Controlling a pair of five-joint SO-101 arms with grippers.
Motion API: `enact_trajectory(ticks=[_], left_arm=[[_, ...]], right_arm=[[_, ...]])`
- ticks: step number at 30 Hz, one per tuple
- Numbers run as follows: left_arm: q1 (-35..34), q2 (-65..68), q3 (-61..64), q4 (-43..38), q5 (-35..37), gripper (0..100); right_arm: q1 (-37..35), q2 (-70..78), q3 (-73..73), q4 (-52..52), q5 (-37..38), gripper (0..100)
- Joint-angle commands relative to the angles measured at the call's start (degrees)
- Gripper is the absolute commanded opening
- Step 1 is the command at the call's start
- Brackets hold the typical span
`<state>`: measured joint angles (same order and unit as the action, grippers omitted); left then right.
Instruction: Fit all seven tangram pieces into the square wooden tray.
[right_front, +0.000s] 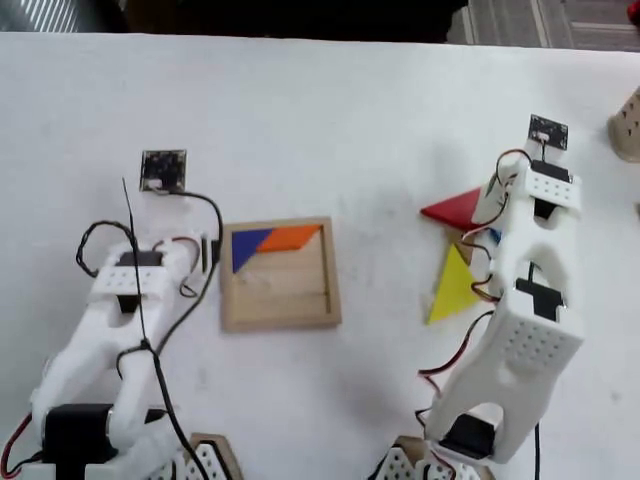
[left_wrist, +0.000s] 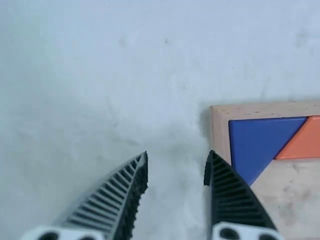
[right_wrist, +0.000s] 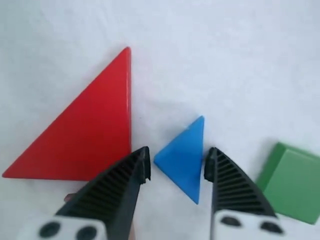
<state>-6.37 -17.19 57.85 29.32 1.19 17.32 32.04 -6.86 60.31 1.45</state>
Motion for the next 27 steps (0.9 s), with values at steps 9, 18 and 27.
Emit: enact_trajectory(ticks=[9, 18, 27], left_arm=[[0.48, -0.22, -2.81, 0.62, -0.53, 20], [0.48, -0.22, -2.81, 0.62, -0.53, 20], [0.48, -0.22, -2.81, 0.62, -0.53, 20]], right_arm=[[1.19, 0.4, -1.67, -0.31, 2.11, 10.1], [1.27, 0.31, -1.49, -0.22, 2.11, 9.8], [1.19, 0.04, -1.67, -0.22, 2.11, 9.8]])
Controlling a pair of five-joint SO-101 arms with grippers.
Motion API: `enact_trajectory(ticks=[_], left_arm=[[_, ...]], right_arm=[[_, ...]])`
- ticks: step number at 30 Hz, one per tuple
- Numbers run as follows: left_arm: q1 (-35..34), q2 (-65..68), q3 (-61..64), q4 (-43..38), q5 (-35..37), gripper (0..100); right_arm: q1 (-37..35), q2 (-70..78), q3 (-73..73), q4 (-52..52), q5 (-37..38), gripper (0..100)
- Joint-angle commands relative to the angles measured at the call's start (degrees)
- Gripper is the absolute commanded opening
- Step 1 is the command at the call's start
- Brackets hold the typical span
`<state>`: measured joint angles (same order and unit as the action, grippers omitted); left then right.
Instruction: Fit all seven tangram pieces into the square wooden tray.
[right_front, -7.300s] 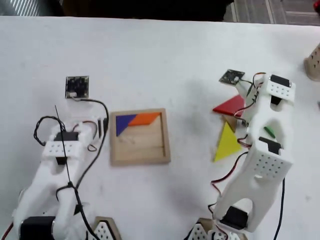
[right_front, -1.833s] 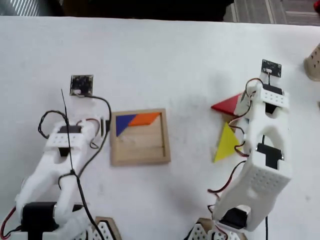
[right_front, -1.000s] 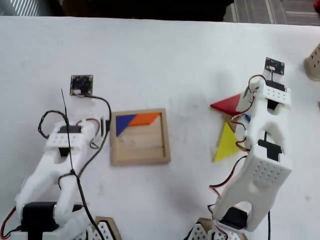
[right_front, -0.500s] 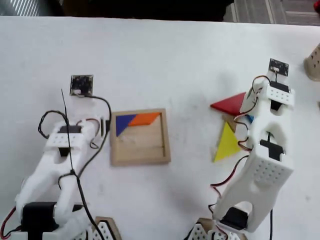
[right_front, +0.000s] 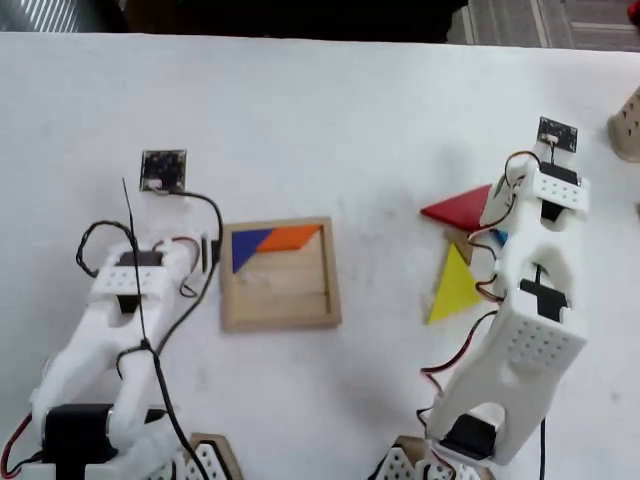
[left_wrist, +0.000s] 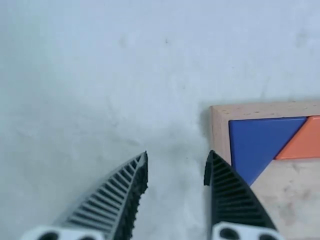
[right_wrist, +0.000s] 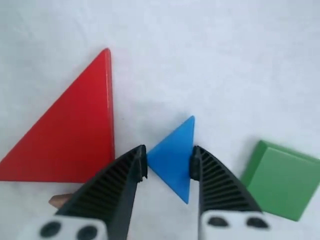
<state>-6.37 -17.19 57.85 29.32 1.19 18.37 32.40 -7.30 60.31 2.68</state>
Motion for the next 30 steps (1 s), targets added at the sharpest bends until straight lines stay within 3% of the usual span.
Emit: enact_trajectory(ticks=[1, 30], left_arm=[[0.48, -0.22, -2.81, 0.62, -0.53, 20], [0.48, -0.22, -2.81, 0.62, -0.53, 20]], right_arm=[[0.04, -0.66, -1.23, -0.22, 0.88, 9.8], [0.13, -7.96, -0.7, 4.7, 0.53, 9.8]])
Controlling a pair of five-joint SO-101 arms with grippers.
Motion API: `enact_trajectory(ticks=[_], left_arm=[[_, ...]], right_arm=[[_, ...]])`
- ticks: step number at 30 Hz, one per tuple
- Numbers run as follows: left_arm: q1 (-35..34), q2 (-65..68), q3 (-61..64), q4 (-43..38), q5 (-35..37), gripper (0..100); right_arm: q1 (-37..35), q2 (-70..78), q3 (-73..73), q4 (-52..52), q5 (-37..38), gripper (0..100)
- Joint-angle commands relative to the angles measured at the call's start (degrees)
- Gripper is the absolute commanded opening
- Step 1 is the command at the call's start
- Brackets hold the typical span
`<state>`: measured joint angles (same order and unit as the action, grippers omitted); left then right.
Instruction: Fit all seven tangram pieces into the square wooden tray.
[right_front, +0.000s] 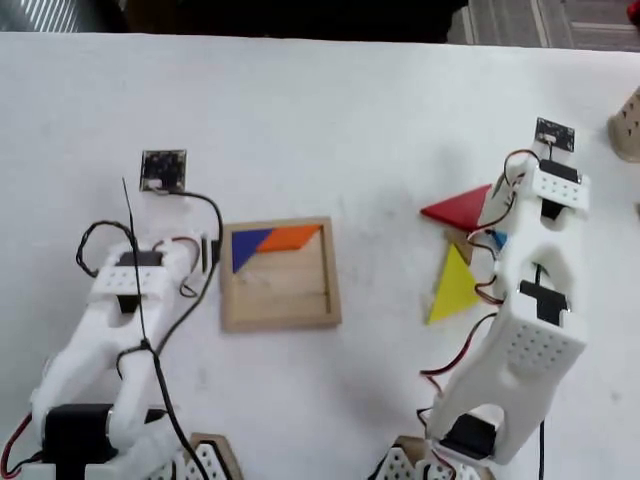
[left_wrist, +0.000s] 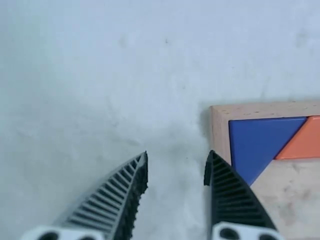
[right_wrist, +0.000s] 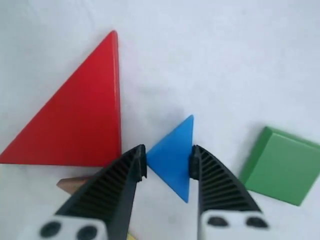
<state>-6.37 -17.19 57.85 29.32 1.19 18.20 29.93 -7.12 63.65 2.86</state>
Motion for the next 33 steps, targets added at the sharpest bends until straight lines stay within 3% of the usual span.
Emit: enact_trajectory(ticks=[1, 17, 26, 33], left_arm=[[0.48, -0.22, -2.81, 0.62, -0.53, 20], [0.22, -0.31, -2.81, 0.62, -0.53, 20], [-3.91, -0.66, -3.16, 0.62, -0.09, 20], [-5.14, -0.66, -3.43, 0.7, -0.09, 20]], right_arm=[[0.22, -6.02, -0.88, 1.89, 0.26, 9.8], [-7.6, -15.43, -0.97, 15.25, 0.7, 9.8], [-19.56, -21.41, -0.88, 24.4, 0.44, 9.8], [-34.33, -22.02, 5.27, 25.27, 4.13, 9.8]])
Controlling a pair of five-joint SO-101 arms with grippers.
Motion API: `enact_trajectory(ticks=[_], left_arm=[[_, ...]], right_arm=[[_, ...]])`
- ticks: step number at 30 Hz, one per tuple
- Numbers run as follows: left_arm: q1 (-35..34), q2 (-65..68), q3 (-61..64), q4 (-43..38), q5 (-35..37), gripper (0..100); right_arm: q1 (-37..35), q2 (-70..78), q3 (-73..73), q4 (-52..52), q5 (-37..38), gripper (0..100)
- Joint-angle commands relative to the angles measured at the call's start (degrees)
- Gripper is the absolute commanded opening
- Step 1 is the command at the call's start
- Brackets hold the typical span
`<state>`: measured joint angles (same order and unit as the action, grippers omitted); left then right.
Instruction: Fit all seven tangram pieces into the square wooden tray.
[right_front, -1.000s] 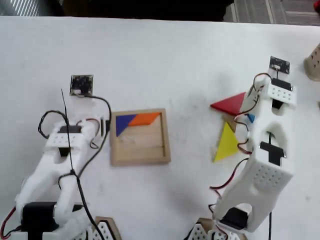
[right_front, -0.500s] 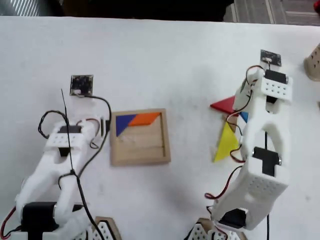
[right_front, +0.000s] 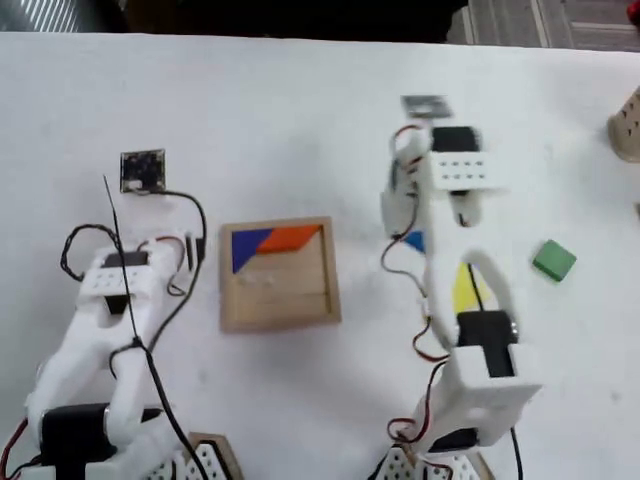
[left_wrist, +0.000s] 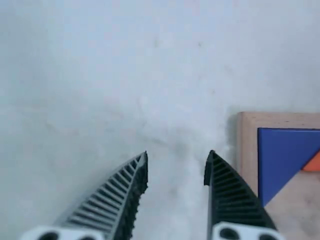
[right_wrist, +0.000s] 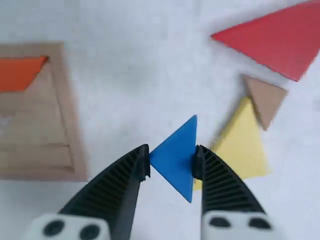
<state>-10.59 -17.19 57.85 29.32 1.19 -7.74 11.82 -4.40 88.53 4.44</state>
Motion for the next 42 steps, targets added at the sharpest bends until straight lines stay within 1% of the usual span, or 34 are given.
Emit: enact_trajectory(ticks=[1, 3, 8, 11, 13, 18, 22, 24, 28, 30, 33, 36, 39, 42], left_arm=[[-0.92, -0.66, -3.6, 0.7, -0.09, 20], [-1.01, -0.66, -4.04, 1.58, -0.09, 20], [-4.88, -0.31, -6.68, 4.04, 0.35, 20], [-6.64, -0.31, -6.77, 3.96, 4.57, 20], [-6.9, -0.31, -6.86, 3.96, 5.63, 20], [-8.48, -0.57, -6.86, 3.96, 5.89, 20], [-9.27, -0.66, -6.95, 3.96, 5.98, 20], [-9.27, -0.66, -6.95, 3.96, 5.98, 20], [-9.27, -0.66, -6.95, 3.96, 5.98, 20], [-9.27, -0.48, -6.95, 3.87, 5.98, 20], [-9.19, -0.4, -6.95, 3.78, 5.98, 20], [-9.1, -0.4, -6.95, 3.69, 5.98, 20], [-8.75, -0.66, -6.86, 3.96, 5.89, 20], [-6.46, -0.66, -6.68, 3.96, 5.71, 20]], right_arm=[[-10.59, -3.91, 3.52, 0.31, 2.64, 9.8], [-14.11, -3.91, 5.19, -0.57, 2.81, 9.8], [-21.23, -3.91, 6.07, -3.12, 2.99, 9.8], [-25.98, -3.91, 6.07, -3.82, 5.45, 9.8], [-28.7, -3.91, 6.07, -5.23, 6.95, 9.8], [-32.13, -3.74, 9.32, -10.15, 14.15, 9.8], [-33.89, -3.3, 12.4, -15.87, 15.38, 10.2], [-34.07, -3.3, 12.92, -17.36, 15.38, 11.7], [-34.07, -3.3, 12.84, -18.59, 15.38, 22.8], [-34.24, -3.3, 12.92, -18.77, 15.47, 24.7], [-34.24, -3.74, 13.1, -18.15, 15.56, 21.9], [-33.63, -4.7, 12.4, -13.93, 17.32, 18.7], [-29.76, -9.98, 13.54, -9.36, 17.76, 13.1], [-23.69, -17.54, 20.4, -10.59, 17.76, 4.6]])
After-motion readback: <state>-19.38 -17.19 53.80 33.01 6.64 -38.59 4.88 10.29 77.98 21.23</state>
